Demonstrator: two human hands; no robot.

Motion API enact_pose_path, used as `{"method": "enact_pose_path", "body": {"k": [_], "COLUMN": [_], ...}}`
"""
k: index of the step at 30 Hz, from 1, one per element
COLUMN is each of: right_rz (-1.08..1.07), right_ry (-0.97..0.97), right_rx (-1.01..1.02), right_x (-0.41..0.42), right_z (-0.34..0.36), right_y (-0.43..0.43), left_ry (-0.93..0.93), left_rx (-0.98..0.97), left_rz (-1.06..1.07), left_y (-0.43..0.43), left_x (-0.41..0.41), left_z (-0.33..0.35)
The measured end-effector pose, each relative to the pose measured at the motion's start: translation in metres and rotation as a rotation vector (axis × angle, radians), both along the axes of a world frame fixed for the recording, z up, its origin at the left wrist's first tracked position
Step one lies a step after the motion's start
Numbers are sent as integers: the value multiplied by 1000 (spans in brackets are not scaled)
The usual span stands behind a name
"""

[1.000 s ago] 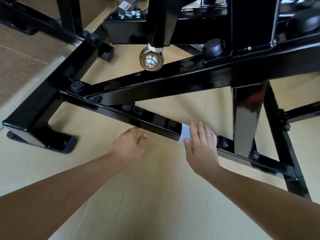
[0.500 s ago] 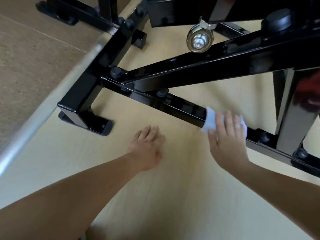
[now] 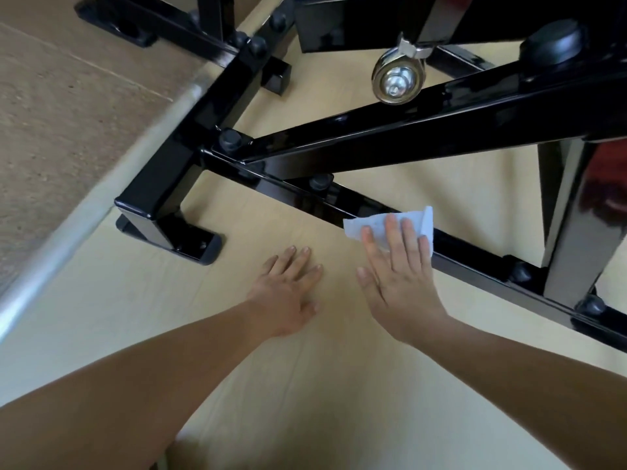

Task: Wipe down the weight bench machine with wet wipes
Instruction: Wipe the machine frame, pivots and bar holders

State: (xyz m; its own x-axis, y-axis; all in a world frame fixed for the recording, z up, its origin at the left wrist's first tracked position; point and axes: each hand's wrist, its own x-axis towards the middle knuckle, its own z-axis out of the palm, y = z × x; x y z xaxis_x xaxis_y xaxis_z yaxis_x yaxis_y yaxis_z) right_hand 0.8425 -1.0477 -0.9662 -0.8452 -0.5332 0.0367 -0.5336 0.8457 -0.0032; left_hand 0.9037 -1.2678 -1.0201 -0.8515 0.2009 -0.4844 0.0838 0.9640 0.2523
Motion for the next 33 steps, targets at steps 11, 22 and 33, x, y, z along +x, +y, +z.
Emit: {"method": "enact_pose_path", "body": {"k": [11, 22, 33], "right_rz": [102, -81, -50], "right_ry": [116, 98, 102], "right_rx": [93, 153, 54], "right_x": [-26, -33, -47], "right_z": [6, 9, 9], "right_y": [-12, 19, -19], "left_ry": [24, 53, 101], "left_rx": [-65, -54, -26], "left_rz": [-66, -81, -62], "left_y": [-6, -8, -10], "left_x": [4, 2, -14], "left_z": [-10, -9, 4]}}
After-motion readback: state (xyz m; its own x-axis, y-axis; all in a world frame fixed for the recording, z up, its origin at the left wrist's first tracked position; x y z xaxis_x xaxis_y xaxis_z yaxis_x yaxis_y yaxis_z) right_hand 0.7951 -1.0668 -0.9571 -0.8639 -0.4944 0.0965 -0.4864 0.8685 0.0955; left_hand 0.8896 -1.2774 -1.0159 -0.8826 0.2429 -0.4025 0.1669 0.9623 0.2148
